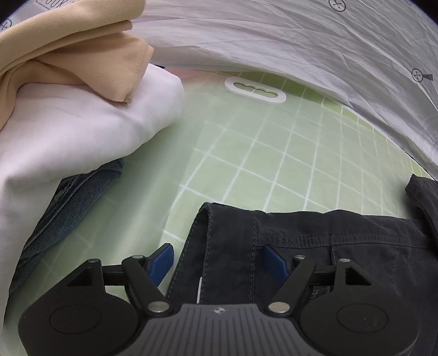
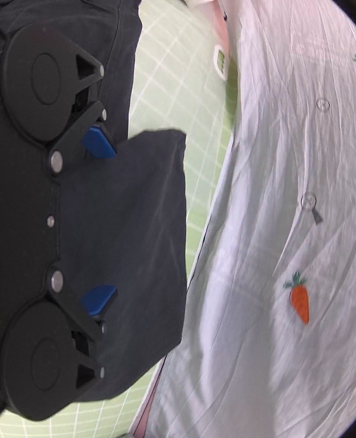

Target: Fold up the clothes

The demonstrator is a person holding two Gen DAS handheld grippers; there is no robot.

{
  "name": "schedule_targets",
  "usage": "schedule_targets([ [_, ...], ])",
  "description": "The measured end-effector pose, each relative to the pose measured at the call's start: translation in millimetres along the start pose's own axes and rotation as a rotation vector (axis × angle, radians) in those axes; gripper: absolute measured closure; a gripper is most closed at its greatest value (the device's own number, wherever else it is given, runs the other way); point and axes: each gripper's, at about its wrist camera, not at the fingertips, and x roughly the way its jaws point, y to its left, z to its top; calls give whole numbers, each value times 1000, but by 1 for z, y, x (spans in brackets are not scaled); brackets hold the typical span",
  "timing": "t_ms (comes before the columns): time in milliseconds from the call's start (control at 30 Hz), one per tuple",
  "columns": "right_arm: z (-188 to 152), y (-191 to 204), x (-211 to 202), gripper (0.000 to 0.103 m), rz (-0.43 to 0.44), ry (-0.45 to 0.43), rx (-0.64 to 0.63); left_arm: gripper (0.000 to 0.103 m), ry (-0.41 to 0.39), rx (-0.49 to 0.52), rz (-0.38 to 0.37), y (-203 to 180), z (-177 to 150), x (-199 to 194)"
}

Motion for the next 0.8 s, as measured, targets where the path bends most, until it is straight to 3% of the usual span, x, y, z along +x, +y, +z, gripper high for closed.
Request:
schedule_targets([
  [67, 5, 19, 6, 2, 44, 1, -54, 27, -9, 23, -6, -4, 1, 2],
  [200, 4, 44, 22, 8, -41, 10, -185, 27, -13, 39, -2, -9, 4, 5],
  [267, 4, 42, 20, 22, -74, -10, -190, 28, -18, 40, -1, -10, 3, 5],
  [300, 5, 38, 17, 36, -79, -26, -185, 28, -20, 42, -1, -10, 2, 5],
  [367, 5, 26, 11, 50, -55, -52, -167, 28, -25, 42, 1, -11, 1, 5],
  [433, 5, 11, 3, 78, -35, -83, -145, 34, -30, 40, 4, -13, 1, 4],
  [533, 5, -16, -18, 92, -110, -157, -105, 36, -39, 36, 9, -15, 0, 3],
  [700, -1, -95, -44, 94, -320, -180, 73, 45, -53, 30, 18, -19, -1, 1],
  [767, -12, -134, -47, 94, -418, -159, 165, 51, -58, 27, 21, -20, -1, 1],
  [800, -19, -151, -49, 95, -458, -142, 200, 62, -61, 26, 23, -21, -1, 0],
])
